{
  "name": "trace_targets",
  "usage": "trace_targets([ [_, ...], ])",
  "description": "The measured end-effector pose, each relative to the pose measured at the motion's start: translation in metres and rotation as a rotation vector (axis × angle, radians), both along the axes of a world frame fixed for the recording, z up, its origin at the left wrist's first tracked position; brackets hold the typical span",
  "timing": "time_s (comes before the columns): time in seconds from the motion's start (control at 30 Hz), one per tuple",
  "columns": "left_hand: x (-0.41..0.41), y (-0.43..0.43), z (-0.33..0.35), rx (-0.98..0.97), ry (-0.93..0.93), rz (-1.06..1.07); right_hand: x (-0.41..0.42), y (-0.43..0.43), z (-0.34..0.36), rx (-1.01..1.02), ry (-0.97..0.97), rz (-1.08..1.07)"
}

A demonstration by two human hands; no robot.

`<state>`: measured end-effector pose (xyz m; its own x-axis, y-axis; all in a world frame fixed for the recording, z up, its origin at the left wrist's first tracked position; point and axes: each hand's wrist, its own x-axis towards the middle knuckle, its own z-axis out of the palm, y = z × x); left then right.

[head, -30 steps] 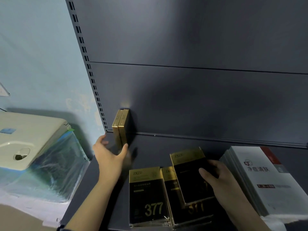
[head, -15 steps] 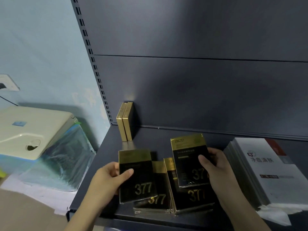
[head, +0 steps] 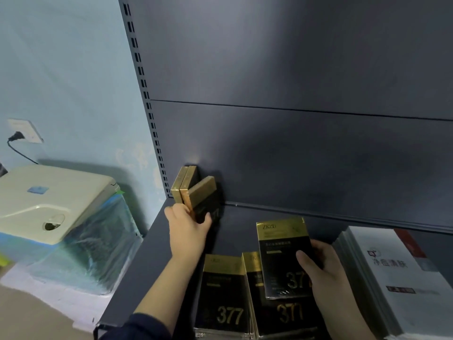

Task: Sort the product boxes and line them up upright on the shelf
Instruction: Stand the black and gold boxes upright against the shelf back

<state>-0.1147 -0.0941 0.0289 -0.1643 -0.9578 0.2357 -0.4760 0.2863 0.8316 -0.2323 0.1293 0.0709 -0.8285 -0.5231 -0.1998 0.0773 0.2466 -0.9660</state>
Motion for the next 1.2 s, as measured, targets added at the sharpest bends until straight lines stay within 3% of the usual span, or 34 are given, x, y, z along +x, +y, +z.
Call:
trace_targets([
  [0.17, 0.006, 0.004, -0.015, 0.041, -0.02, -0.098, -0.004, 0.0, -0.002, 0.007, -0.011, 0.015],
  [0.27, 0.012, -0.011, -0.017, -0.054, 0.043, 0.135, -0.006, 0.0, 0.0, 0.013, -0.015, 0.027],
  [0.3, 0.013, -0.019, -0.013, -0.031, 0.1, 0.198, -0.006, 0.0, 0.001, 0.019, -0.018, 0.033],
  [0.4, 0.006, -0.032, 0.005, 0.216, 0.258, 0.1, -0.008, 0.0, 0.003, 0.038, -0.017, 0.037],
  [0.5, -0.006, -0.033, 0.005, 0.175, 0.255, 0.107, -0.008, -0.001, 0.005, 0.052, -0.016, 0.052],
  [0.67, -0.008, -0.031, -0.006, -0.043, 0.061, 0.045, -0.01, 0.0, 0.004, 0.041, -0.028, 0.066],
  [0.87, -0.017, -0.039, -0.012, -0.121, -0.059, -0.065, -0.009, 0.001, 0.005, 0.035, -0.045, 0.067],
  [1.03, -0.025, -0.039, -0.022, 0.006, 0.013, -0.079, -0.011, 0.001, 0.003, 0.055, -0.058, 0.074],
  [1.2, -0.029, -0.048, -0.02, 0.084, 0.22, 0.035, -0.011, 0.0, -0.002, 0.038, -0.052, 0.07],
])
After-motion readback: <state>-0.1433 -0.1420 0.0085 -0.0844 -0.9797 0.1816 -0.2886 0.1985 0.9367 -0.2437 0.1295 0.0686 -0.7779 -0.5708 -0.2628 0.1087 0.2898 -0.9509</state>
